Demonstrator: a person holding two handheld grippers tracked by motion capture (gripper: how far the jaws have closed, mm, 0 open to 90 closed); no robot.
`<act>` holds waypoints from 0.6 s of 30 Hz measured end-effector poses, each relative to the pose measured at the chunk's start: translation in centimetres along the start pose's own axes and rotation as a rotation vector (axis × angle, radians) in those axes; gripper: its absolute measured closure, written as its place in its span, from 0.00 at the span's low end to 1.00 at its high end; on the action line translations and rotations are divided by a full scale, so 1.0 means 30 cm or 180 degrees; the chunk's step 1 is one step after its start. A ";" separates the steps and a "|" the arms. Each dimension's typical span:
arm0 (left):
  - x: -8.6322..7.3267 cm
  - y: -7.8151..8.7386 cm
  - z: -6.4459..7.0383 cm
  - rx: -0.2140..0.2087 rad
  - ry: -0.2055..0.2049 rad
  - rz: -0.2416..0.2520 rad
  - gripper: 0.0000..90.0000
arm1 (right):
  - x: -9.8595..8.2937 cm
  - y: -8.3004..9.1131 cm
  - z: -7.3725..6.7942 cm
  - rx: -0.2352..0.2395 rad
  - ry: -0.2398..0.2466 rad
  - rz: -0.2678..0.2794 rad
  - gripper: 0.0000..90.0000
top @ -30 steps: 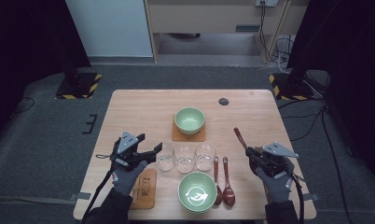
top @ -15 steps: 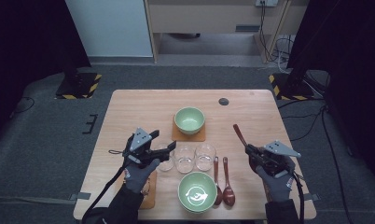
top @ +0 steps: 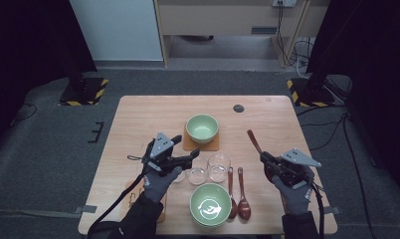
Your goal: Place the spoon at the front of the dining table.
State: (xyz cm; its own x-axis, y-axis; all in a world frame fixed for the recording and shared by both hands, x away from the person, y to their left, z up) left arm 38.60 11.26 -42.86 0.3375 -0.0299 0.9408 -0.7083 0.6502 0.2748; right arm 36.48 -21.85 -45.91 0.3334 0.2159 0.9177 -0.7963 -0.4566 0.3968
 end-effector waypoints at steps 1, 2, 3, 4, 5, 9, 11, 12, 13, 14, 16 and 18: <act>0.003 -0.004 0.006 -0.0008 -0.0014 0.0001 0.22 | 0.001 0.000 0.000 0.0002 0.0005 0.0007 0.91; 0.006 -0.008 0.012 -0.0016 -0.0027 -0.0003 0.22 | 0.002 0.000 0.000 0.0002 0.0004 0.0010 0.91; 0.006 -0.008 0.012 -0.0016 -0.0027 -0.0003 0.22 | 0.002 0.000 0.000 0.0002 0.0004 0.0010 0.91; 0.012 -0.017 0.024 -0.0033 -0.0037 0.0001 0.22 | 0.005 0.002 -0.001 0.0005 0.0006 0.0024 0.91; 0.012 -0.017 0.024 -0.0033 -0.0037 0.0001 0.22 | 0.005 0.002 -0.001 0.0005 0.0006 0.0024 0.91; 0.028 -0.035 0.049 -0.0063 -0.0078 0.0008 0.22 | 0.011 0.003 -0.005 0.0016 0.0021 0.0046 0.91; 0.036 -0.044 0.064 -0.0087 -0.0095 0.0018 0.22 | 0.014 0.004 -0.007 0.0020 0.0028 0.0056 0.91; 0.043 -0.054 0.077 -0.0101 -0.0111 0.0012 0.22 | 0.016 0.006 -0.009 0.0022 0.0028 0.0063 0.91; 0.043 -0.054 0.077 -0.0101 -0.0111 0.0012 0.22 | 0.016 0.006 -0.009 0.0022 0.0028 0.0063 0.91; 0.049 -0.064 0.091 -0.0133 -0.0108 0.0024 0.22 | 0.018 0.007 -0.013 0.0030 0.0038 0.0071 0.91; 0.054 -0.076 0.104 -0.0159 -0.0120 0.0024 0.22 | 0.020 0.007 -0.016 0.0042 0.0045 0.0079 0.91; 0.057 -0.089 0.117 -0.0179 -0.0141 0.0011 0.22 | 0.022 0.008 -0.019 0.0051 0.0053 0.0086 0.91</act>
Point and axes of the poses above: each handheld gripper's, and its own axes: y roughly backward along the jaws, x roughly out of its top, z roughly to its right, the point moved 3 cm from there along -y, roughly forward along the jaws, and after that the axes turned 6 degrees about y, right-handed, at the moved point
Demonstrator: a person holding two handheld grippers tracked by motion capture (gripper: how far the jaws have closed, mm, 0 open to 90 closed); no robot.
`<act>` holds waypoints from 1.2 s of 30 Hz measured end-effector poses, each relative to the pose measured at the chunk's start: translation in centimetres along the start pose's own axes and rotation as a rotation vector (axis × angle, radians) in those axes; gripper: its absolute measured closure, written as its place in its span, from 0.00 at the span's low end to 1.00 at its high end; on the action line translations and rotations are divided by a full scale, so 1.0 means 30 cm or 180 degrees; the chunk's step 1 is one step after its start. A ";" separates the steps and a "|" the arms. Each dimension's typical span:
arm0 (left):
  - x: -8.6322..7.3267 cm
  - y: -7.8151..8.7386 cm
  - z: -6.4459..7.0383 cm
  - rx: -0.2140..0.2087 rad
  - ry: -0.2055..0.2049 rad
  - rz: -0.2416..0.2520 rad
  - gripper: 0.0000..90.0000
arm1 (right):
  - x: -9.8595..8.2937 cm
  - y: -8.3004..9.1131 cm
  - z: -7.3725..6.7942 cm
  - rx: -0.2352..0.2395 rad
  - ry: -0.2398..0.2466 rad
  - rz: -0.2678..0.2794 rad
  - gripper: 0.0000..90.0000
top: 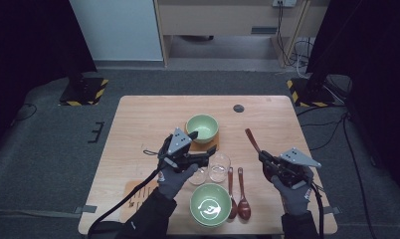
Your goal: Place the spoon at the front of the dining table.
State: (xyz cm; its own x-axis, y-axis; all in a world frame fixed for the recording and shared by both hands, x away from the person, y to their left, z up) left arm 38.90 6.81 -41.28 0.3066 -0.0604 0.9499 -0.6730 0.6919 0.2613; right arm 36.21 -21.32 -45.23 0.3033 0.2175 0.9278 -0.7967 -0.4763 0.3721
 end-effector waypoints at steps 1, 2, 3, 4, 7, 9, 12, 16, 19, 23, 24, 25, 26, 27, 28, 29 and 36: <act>0.000 0.000 0.000 0.0000 0.0000 0.0000 0.23 | 0.000 0.000 0.000 0.0000 0.0000 0.0000 0.91; 0.003 -0.012 0.009 -0.0034 0.0001 0.0002 0.23 | 0.002 0.002 -0.002 0.0014 0.0011 0.0017 0.91; 0.003 -0.012 0.009 -0.0034 0.0001 0.0002 0.23 | 0.002 0.002 -0.002 0.0014 0.0011 0.0017 0.91; 0.004 -0.021 0.015 -0.0063 0.0015 0.0012 0.23 | 0.005 0.005 -0.002 0.0016 0.0014 0.0038 0.91; 0.005 -0.031 0.019 -0.0064 0.0014 0.0001 0.24 | 0.008 0.008 -0.003 0.0020 0.0021 0.0065 0.91; 0.009 -0.045 0.028 -0.0086 0.0014 0.0000 0.24 | 0.011 0.011 -0.005 0.0041 0.0017 0.0094 0.91; 0.012 -0.055 0.036 -0.0114 0.0024 0.0012 0.24 | 0.014 0.012 -0.009 0.0073 0.0026 0.0110 0.91; 0.016 -0.068 0.043 -0.0131 0.0033 0.0015 0.25 | 0.014 0.010 -0.013 0.0086 0.0037 0.0105 0.91; 0.027 -0.086 0.052 -0.0143 0.0018 0.0018 0.25 | 0.017 0.012 -0.015 0.0095 0.0043 0.0121 0.91; 0.032 -0.098 0.061 -0.0159 0.0009 0.0028 0.25 | 0.019 0.016 -0.014 0.0094 0.0040 0.0132 0.91; 0.035 -0.105 0.065 -0.0152 -0.0019 0.0007 0.25 | 0.020 0.018 -0.015 0.0101 0.0042 0.0145 0.91; 0.035 -0.105 0.065 -0.0152 -0.0019 0.0007 0.25 | 0.020 0.018 -0.015 0.0101 0.0042 0.0145 0.91; 0.037 -0.114 0.070 -0.0166 -0.0014 0.0012 0.25 | 0.022 0.018 -0.017 0.0106 0.0049 0.0150 0.91; 0.037 -0.119 0.072 -0.0172 -0.0014 0.0015 0.26 | 0.023 0.019 -0.018 0.0107 0.0049 0.0154 0.91; 0.037 -0.124 0.074 -0.0177 -0.0010 0.0016 0.26 | 0.023 0.020 -0.018 0.0108 0.0051 0.0157 0.91; 0.038 -0.129 0.075 -0.0179 -0.0002 0.0014 0.26 | 0.024 0.021 -0.019 0.0111 0.0053 0.0162 0.91; 0.031 -0.164 0.092 -0.0216 -0.0004 -0.0013 0.26 | 0.026 0.024 -0.021 0.0116 0.0059 0.0179 0.91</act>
Point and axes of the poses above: each handheld gripper's, and its own axes: y roughly backward along the jaws, x roughly out of its top, z roughly to its right, the point moved 3 cm from there along -y, roughly forward along the jaws, and after that the axes turned 6 degrees about y, right-handed, at the moved point
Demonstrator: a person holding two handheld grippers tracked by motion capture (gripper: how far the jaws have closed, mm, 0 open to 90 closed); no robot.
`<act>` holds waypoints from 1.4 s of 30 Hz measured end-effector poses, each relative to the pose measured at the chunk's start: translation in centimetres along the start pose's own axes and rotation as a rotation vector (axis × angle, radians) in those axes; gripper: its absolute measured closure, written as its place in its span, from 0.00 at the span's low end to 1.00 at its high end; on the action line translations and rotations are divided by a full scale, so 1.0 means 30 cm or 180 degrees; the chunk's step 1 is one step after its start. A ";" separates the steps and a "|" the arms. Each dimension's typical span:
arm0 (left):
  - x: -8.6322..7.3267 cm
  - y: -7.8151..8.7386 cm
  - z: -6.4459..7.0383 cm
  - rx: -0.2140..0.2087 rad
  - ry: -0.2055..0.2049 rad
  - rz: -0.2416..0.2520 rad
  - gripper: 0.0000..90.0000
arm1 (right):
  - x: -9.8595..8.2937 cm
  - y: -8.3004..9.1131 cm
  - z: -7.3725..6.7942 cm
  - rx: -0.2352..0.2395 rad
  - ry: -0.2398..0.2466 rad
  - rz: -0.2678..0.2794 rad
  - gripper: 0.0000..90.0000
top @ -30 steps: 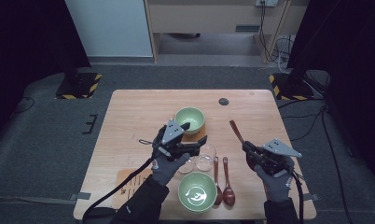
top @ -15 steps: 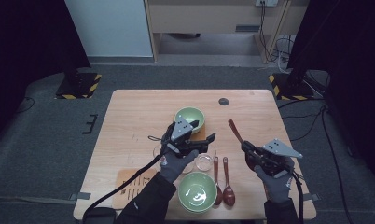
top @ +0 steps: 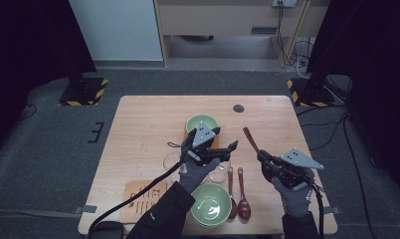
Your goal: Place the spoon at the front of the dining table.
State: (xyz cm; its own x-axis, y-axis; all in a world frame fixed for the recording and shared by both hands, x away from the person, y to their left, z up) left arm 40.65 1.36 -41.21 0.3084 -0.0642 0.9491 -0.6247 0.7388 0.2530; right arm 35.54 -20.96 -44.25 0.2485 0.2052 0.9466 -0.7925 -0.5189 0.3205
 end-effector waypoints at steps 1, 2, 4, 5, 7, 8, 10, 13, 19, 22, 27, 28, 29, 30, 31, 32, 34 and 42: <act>0.000 -0.003 0.002 -0.0008 -0.0007 -0.0004 0.26 | 0.000 0.000 -0.001 0.0004 0.0002 0.0001 0.91; 0.000 -0.006 0.005 -0.0019 -0.0010 -0.0004 0.27 | 0.000 0.000 -0.002 0.0007 0.0003 0.0003 0.91; 0.004 -0.011 0.009 -0.0027 -0.0014 -0.0003 0.27 | 0.001 0.000 -0.004 0.0015 0.0013 0.0001 0.91; 0.004 -0.011 0.009 -0.0027 -0.0014 -0.0003 0.27 | 0.001 0.001 -0.005 0.0018 0.0012 0.0005 0.91; 0.009 -0.015 0.013 -0.0036 -0.0021 -0.0003 0.27 | 0.003 0.002 -0.006 0.0021 0.0020 0.0015 0.91; 0.015 -0.017 0.017 -0.0061 -0.0015 0.0014 0.27 | 0.004 0.004 -0.006 0.0018 0.0021 0.0019 0.91; 0.019 -0.019 0.020 -0.0067 -0.0015 0.0013 0.28 | 0.005 0.005 -0.007 0.0019 0.0020 0.0022 0.91; 0.026 -0.025 0.029 -0.0094 -0.0009 0.0023 0.28 | 0.008 0.009 -0.007 0.0028 0.0019 0.0048 0.91; 0.031 -0.047 0.051 -0.0144 -0.0040 0.0007 0.29 | 0.017 0.016 -0.017 0.0047 0.0041 0.0083 0.91; 0.029 -0.057 0.057 -0.0158 -0.0037 -0.0004 0.29 | 0.020 0.018 -0.020 0.0056 0.0043 0.0100 0.91; 0.024 -0.071 0.063 -0.0196 -0.0011 -0.0008 0.30 | 0.022 0.017 -0.026 0.0068 0.0055 0.0111 0.91; 0.022 -0.076 0.063 -0.0214 0.0013 -0.0017 0.31 | 0.022 0.017 -0.029 0.0078 0.0060 0.0116 0.91; 0.020 -0.079 0.063 -0.0224 0.0031 -0.0019 0.32 | 0.022 0.017 -0.029 0.0083 0.0060 0.0118 0.91; 0.018 -0.082 0.064 -0.0231 0.0039 -0.0023 0.32 | 0.023 0.017 -0.031 0.0084 0.0064 0.0118 0.91; 0.015 -0.084 0.064 -0.0234 0.0042 -0.0031 0.33 | 0.023 0.016 -0.032 0.0088 0.0068 0.0122 0.91; 0.012 -0.086 0.064 -0.0228 0.0033 -0.0042 0.33 | 0.023 0.016 -0.034 0.0100 0.0071 0.0125 0.91; 0.009 -0.089 0.064 -0.0230 0.0046 -0.0049 0.33 | 0.023 0.016 -0.036 0.0110 0.0075 0.0128 0.91; 0.009 -0.098 0.064 -0.0249 0.0116 -0.0048 0.38 | 0.028 0.016 -0.049 0.0161 0.0089 0.0146 0.91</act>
Point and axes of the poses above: each handheld gripper's, and its own axes: y roughly backward along the jaws, x roughly out of its top, z roughly to its right, the point moved 3 cm from there along -y, roughly forward along the jaws, and after that the axes turned 6 degrees about y, right-handed, at the moved point
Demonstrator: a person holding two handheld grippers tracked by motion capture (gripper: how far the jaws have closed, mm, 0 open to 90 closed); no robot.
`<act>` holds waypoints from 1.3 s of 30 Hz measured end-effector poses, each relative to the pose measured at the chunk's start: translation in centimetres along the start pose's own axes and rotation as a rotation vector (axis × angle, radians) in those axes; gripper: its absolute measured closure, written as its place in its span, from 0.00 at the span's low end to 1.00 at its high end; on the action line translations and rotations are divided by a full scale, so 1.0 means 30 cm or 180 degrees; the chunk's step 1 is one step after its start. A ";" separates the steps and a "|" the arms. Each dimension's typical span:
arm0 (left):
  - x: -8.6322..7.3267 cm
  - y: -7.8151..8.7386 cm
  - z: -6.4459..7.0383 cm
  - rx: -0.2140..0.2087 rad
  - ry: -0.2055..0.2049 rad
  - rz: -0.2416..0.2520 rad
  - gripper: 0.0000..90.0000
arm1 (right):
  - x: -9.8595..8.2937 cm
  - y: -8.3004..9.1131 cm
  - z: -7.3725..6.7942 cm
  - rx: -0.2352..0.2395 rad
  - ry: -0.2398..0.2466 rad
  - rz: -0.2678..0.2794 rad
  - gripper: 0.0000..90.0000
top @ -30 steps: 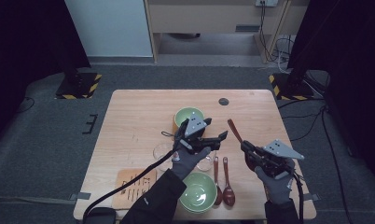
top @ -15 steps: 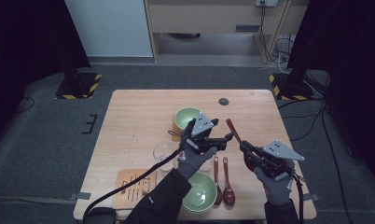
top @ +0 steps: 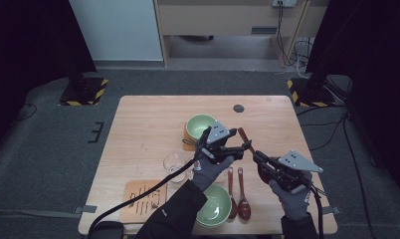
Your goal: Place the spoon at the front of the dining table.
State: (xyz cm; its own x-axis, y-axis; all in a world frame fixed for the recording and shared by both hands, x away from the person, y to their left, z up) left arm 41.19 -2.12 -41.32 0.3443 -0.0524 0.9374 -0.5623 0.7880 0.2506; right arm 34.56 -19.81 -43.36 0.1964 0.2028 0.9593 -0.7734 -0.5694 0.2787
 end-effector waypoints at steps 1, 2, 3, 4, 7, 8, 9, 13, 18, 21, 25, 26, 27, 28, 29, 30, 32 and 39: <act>0.000 0.000 0.001 -0.0005 0.0010 -0.0010 0.40 | 0.000 0.000 -0.001 0.0005 0.0004 0.0002 0.91; -0.001 -0.002 0.001 -0.0016 0.0018 -0.0017 0.42 | 0.001 -0.001 -0.003 0.0010 0.0005 0.0008 0.91; -0.001 -0.002 0.001 -0.0016 0.0018 -0.0017 0.43 | 0.001 -0.001 -0.003 0.0010 0.0005 0.0008 0.91; -0.002 -0.003 0.003 -0.0023 0.0030 -0.0027 0.45 | 0.001 -0.002 -0.006 0.0015 0.0016 0.0006 0.91; -0.006 -0.008 0.008 -0.0046 0.0050 -0.0058 0.49 | 0.000 -0.005 -0.009 0.0032 0.0025 0.0006 0.91; -0.007 -0.008 0.008 -0.0053 0.0057 -0.0062 0.50 | 0.000 -0.006 -0.009 0.0036 0.0027 0.0002 0.91; -0.008 -0.008 0.008 -0.0050 0.0055 -0.0069 0.52 | -0.001 -0.006 -0.010 0.0038 0.0027 0.0001 0.91; -0.009 -0.009 0.007 -0.0052 0.0073 -0.0072 0.57 | 0.000 -0.007 -0.011 0.0047 0.0030 0.0009 0.91; -0.007 -0.008 0.008 -0.0058 0.0109 -0.0054 0.60 | 0.000 -0.006 -0.010 0.0049 0.0029 0.0014 0.91; -0.007 -0.007 0.008 -0.0060 0.0111 -0.0055 0.62 | -0.001 -0.007 -0.011 0.0052 0.0031 0.0004 0.91; -0.007 -0.007 0.009 -0.0054 0.0129 -0.0043 0.64 | -0.003 -0.010 -0.010 0.0056 0.0038 0.0000 0.91; -0.007 -0.006 0.009 -0.0053 0.0125 -0.0048 0.64 | -0.003 -0.010 -0.011 0.0057 0.0037 -0.0001 0.91; -0.008 -0.006 0.009 -0.0055 0.0128 -0.0048 0.65 | -0.004 -0.010 -0.011 0.0059 0.0037 -0.0007 0.91; -0.008 -0.006 0.008 -0.0053 0.0127 -0.0051 0.65 | -0.006 -0.011 -0.010 0.0064 0.0034 -0.0014 0.91; -0.009 -0.006 0.008 -0.0051 0.0129 -0.0052 0.65 | -0.006 -0.011 -0.010 0.0064 0.0034 -0.0014 0.91; -0.009 -0.005 0.009 -0.0051 0.0126 -0.0052 0.67 | -0.008 -0.014 -0.011 0.0064 0.0038 -0.0027 0.91; -0.008 -0.004 0.009 -0.0058 0.0129 -0.0044 0.69 | -0.009 -0.015 -0.011 0.0067 0.0037 -0.0037 0.91; -0.003 -0.001 0.017 -0.0185 0.0231 0.0022 0.76 | -0.008 -0.015 -0.011 0.0057 0.0039 -0.0037 0.91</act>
State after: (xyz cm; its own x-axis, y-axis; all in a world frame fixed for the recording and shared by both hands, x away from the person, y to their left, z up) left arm 40.81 -2.45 -41.30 0.3955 -0.0039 0.9185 -0.5211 0.8225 0.2279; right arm 34.66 -19.34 -43.75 0.1978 0.2193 0.9554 -0.7600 -0.5812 0.2908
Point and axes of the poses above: each handheld gripper's, and its own axes: y roughly backward along the jaws, x roughly out of its top, z roughly to its right, the point moved 3 cm from there along -y, roughly forward along the jaws, and after that the axes turned 6 degrees about y, right-handed, at the moved point
